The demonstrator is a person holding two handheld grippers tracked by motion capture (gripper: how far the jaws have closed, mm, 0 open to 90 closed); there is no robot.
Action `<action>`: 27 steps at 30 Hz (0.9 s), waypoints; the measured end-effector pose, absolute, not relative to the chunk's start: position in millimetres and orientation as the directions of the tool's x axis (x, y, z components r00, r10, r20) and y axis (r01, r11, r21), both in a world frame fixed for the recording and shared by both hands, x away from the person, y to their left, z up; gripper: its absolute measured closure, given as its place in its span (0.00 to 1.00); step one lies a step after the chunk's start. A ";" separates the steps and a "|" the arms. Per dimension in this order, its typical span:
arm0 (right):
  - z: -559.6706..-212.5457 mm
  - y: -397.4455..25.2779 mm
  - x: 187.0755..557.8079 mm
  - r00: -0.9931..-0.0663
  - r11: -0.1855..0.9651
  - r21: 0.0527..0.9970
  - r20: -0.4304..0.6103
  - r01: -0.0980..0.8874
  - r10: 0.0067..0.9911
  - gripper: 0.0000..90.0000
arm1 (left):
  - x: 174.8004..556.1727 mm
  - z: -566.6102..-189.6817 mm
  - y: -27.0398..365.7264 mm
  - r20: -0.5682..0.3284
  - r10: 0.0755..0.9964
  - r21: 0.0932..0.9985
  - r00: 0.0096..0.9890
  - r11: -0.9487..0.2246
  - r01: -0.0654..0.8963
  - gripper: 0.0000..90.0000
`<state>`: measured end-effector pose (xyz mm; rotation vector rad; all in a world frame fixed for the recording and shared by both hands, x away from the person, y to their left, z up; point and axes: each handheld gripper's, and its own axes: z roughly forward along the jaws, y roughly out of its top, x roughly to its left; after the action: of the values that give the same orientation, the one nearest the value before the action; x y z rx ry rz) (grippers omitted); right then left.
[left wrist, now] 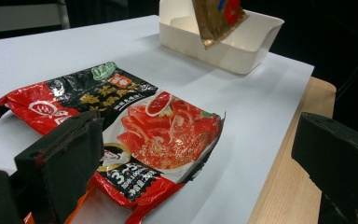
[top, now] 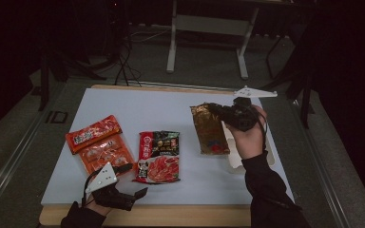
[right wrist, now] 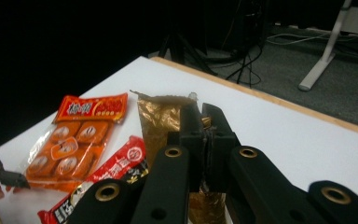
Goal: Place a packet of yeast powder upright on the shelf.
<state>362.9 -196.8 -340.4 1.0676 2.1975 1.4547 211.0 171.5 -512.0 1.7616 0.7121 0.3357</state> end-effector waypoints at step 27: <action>-306.2 -260.7 414.9 -0.638 0.141 0.921 0.134 0.362 0.758 0.98 | 210.6 -511.8 171.6 -0.126 0.621 0.940 0.773 -0.174 0.293 0.03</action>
<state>414.9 -260.7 -306.2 1.0775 2.0615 1.4980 210.6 171.6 -511.8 1.7687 0.7139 0.3410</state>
